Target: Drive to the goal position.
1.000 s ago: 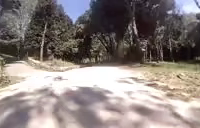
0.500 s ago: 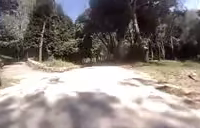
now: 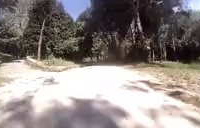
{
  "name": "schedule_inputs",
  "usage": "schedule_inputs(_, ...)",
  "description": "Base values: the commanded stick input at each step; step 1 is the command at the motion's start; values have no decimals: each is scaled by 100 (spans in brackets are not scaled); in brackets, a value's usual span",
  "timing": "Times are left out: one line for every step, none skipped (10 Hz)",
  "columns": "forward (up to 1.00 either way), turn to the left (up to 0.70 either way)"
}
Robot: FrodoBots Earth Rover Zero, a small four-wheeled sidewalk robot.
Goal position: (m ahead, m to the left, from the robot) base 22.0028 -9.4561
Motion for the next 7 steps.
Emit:
schedule_inputs(85, 0)
schedule_inputs(85, 0)
schedule_inputs(85, 0)
schedule_inputs(85, 0)
schedule_inputs(85, 0)
schedule_inputs(85, 0)
schedule_inputs(85, 0)
